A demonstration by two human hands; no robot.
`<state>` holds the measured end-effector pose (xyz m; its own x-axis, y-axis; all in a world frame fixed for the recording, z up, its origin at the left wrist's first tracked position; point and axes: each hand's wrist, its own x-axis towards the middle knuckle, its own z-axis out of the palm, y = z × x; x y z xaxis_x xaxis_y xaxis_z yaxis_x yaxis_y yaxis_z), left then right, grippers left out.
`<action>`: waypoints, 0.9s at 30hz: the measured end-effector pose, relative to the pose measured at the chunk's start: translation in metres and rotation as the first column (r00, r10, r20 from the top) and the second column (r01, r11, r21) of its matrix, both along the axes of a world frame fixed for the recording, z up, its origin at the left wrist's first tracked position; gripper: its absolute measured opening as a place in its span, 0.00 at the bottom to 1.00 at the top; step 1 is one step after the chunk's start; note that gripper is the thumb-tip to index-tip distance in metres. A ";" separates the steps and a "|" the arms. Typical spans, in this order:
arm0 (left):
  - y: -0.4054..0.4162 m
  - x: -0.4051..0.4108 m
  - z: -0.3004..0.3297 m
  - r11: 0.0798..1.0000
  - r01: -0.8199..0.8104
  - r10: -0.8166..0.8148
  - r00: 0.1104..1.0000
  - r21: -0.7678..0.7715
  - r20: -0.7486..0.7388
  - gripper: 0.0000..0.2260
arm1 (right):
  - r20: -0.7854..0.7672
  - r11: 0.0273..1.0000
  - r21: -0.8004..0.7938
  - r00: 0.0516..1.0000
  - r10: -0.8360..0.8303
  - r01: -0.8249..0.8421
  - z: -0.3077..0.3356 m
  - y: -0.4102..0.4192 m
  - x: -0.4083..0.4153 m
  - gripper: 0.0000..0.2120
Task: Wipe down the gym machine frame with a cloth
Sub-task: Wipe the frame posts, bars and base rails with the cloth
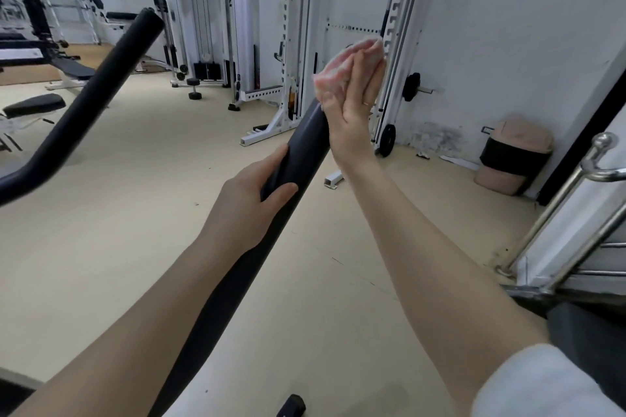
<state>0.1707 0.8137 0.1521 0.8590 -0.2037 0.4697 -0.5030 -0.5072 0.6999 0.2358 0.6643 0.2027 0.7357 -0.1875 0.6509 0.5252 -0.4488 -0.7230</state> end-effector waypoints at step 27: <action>0.186 -0.214 -0.125 0.539 -0.316 0.572 0.818 0.780 -0.063 0.20 | 0.082 0.515 -0.840 0.900 0.428 -0.168 -0.256 0.173 -0.200 0.23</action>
<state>-0.0432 1.0001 0.0266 0.9928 0.0906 0.0789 0.0850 -0.9938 0.0716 0.0361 0.8377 -0.0532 0.4325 0.7015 0.5665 0.8387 -0.5436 0.0327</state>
